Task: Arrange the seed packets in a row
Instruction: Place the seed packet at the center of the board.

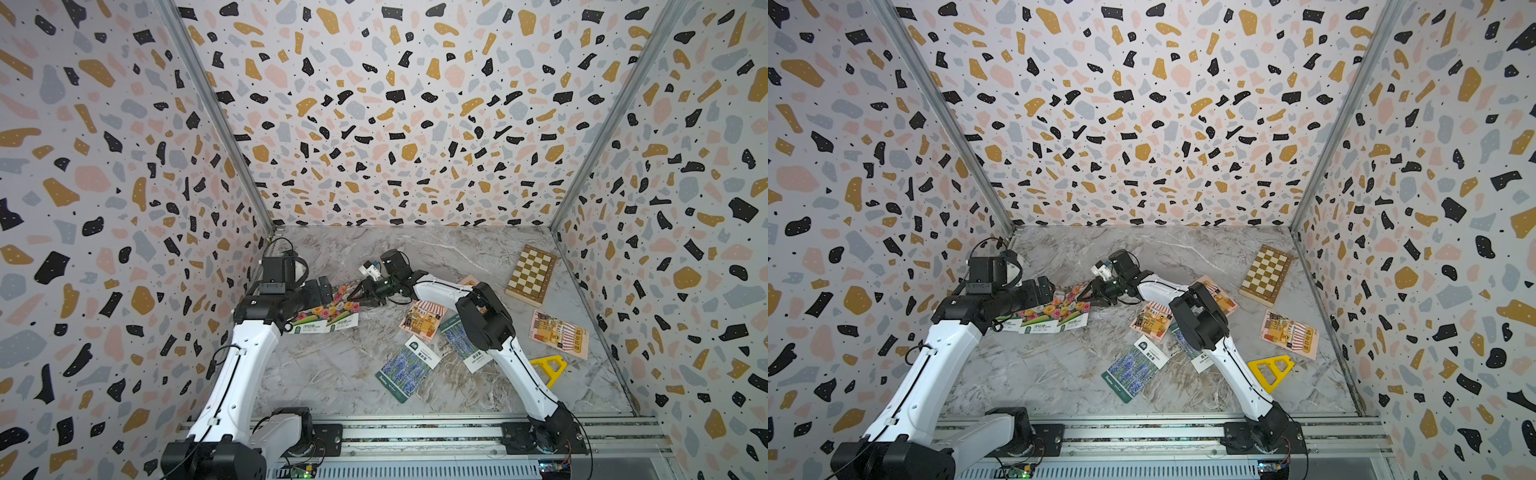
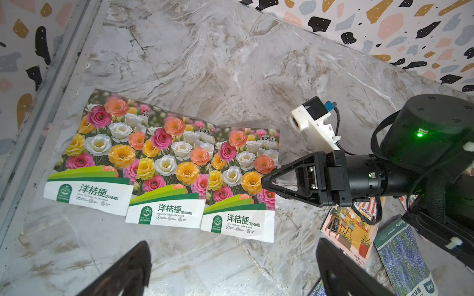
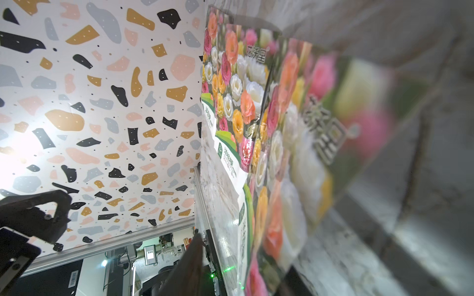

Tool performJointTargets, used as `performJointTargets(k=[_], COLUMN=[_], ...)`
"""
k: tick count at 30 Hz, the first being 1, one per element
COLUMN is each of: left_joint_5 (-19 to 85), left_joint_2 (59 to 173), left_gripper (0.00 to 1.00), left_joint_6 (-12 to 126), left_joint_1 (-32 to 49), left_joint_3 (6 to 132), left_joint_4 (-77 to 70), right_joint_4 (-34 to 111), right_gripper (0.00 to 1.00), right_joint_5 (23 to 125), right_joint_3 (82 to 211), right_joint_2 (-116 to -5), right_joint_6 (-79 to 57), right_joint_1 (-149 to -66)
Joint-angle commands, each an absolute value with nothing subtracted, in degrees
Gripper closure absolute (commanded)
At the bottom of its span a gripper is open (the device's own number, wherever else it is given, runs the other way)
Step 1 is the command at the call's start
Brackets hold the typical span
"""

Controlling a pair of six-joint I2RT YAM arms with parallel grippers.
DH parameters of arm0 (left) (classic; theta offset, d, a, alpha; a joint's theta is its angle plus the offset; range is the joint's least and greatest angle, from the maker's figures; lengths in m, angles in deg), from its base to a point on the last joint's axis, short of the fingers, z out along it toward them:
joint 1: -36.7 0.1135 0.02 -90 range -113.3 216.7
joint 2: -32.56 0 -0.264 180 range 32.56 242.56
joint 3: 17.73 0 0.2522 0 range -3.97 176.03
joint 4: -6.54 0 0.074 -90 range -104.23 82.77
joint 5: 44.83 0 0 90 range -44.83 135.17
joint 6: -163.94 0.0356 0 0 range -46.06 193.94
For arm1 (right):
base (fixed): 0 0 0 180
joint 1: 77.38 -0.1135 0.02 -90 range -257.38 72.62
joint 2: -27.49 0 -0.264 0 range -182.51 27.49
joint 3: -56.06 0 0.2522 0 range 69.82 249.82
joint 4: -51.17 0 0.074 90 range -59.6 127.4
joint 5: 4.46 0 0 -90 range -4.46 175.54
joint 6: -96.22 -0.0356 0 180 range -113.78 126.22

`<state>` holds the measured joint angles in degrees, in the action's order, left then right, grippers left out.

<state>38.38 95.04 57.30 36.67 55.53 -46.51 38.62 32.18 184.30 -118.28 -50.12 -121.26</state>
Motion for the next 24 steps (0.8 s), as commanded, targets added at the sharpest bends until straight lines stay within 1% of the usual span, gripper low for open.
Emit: performJointTargets(k=[1, 4, 6, 9, 13, 18, 22, 24], left_joint_5=[38.17, 38.20, 38.10, 38.05, 37.94, 37.91, 37.83, 37.82], left_joint_2=[94.96, 94.96, 94.96, 94.94, 94.96, 94.74, 94.70, 94.74], left_gripper=[0.01, 0.01, 0.01, 0.01, 0.01, 0.01, 0.01, 0.01], left_joint_6=[58.36, 58.38, 58.45, 58.47, 58.47, 58.43, 58.47, 58.50], left_joint_1=[36.96, 36.97, 36.97, 36.96, 36.96, 36.96, 36.96, 36.99], left_joint_3=[54.93, 55.00, 55.02, 55.04, 55.18, 55.08, 55.01, 55.00], left_joint_4=[-45.63, -45.62, -45.64, -45.64, -45.79, -45.88, -45.82, -45.81], right_joint_4=[34.90, 31.53, 29.96, 26.79, 23.58, 21.84, 21.36, 20.78], right_gripper=[0.47, 0.37, 0.33, 0.29, 0.31, 0.38, 0.45, 0.45], right_joint_5=[33.51, 35.86, 37.32, 40.65, 44.98, 47.75, 46.34, 45.38], right_joint_3=[186.14, 185.79, 185.33, 185.08, 184.26, 183.94, 186.08, 187.81], right_joint_2=[-117.19, -116.44, -115.84, -115.08, -114.11, -113.83, -115.33, -116.27], right_joint_6=[-48.52, -46.83, -45.94, -44.22, -42.58, -41.65, -40.74, -40.09], right_joint_1=[-121.06, -121.15, -121.24, -121.48, -121.85, -122.11, -122.46, -122.85])
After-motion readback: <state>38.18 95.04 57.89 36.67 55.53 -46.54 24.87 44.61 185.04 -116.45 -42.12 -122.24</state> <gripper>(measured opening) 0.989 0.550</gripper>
